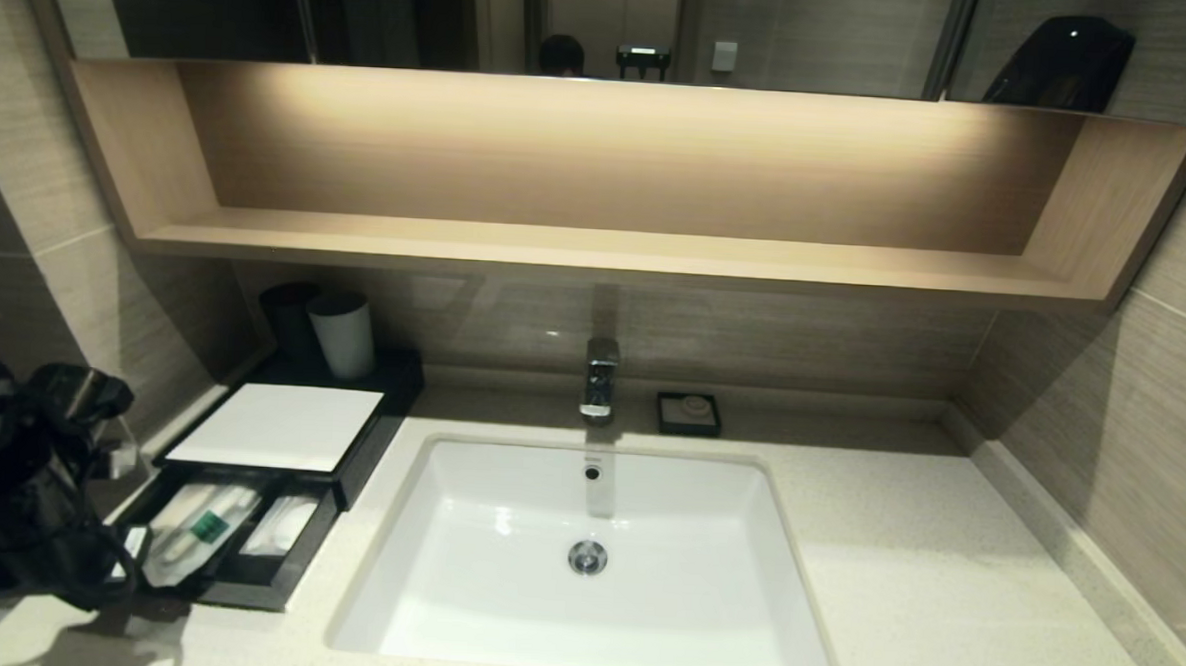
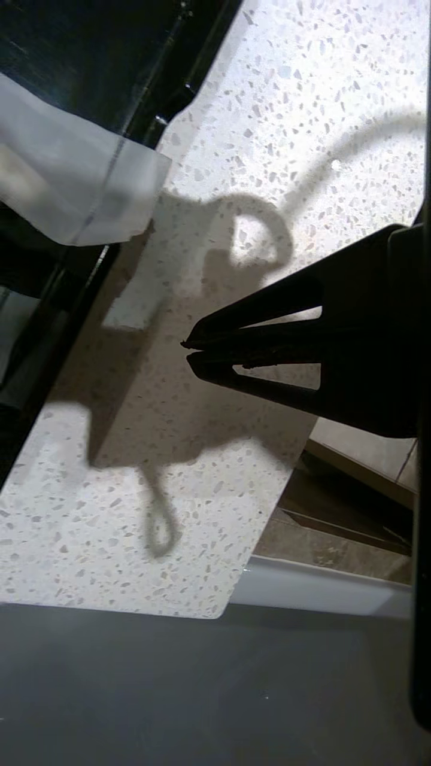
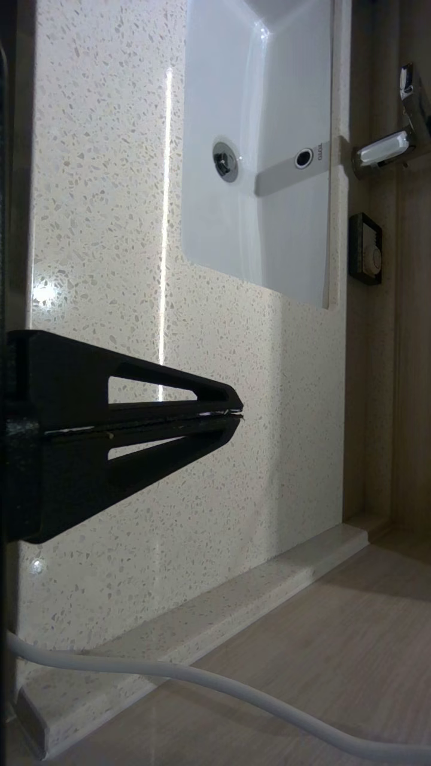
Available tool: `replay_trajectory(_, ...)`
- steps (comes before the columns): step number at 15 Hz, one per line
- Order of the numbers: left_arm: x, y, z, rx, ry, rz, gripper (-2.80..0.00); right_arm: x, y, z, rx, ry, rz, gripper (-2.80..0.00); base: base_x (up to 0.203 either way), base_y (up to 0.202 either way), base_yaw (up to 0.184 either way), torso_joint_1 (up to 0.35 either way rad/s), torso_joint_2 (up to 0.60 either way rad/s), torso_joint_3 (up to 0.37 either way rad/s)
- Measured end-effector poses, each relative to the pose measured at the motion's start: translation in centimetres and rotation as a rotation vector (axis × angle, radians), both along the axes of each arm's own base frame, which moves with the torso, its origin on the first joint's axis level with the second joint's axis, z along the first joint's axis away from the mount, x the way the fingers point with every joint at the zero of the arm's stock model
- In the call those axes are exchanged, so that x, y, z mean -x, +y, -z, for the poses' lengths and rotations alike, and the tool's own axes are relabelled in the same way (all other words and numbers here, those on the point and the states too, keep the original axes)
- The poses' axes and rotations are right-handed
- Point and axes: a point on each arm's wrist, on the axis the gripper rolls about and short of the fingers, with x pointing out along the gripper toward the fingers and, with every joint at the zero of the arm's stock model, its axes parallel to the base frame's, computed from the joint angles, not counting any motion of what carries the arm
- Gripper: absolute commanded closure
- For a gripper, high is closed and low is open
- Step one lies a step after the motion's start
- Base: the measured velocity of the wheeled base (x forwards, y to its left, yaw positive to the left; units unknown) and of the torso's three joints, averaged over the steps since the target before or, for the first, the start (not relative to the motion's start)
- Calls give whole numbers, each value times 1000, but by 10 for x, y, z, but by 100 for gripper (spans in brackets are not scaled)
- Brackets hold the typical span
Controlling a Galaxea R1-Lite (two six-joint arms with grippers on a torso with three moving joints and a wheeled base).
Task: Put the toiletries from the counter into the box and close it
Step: Close the drawer
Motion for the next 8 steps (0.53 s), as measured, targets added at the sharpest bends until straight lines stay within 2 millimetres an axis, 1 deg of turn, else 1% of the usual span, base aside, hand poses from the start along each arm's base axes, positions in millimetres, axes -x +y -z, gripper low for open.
replay_trajectory(8, -17, 5, 5, -3, -15, 1, 0, 0, 0, 0, 0, -1, 0, 0, 0, 0, 0, 0, 0, 0)
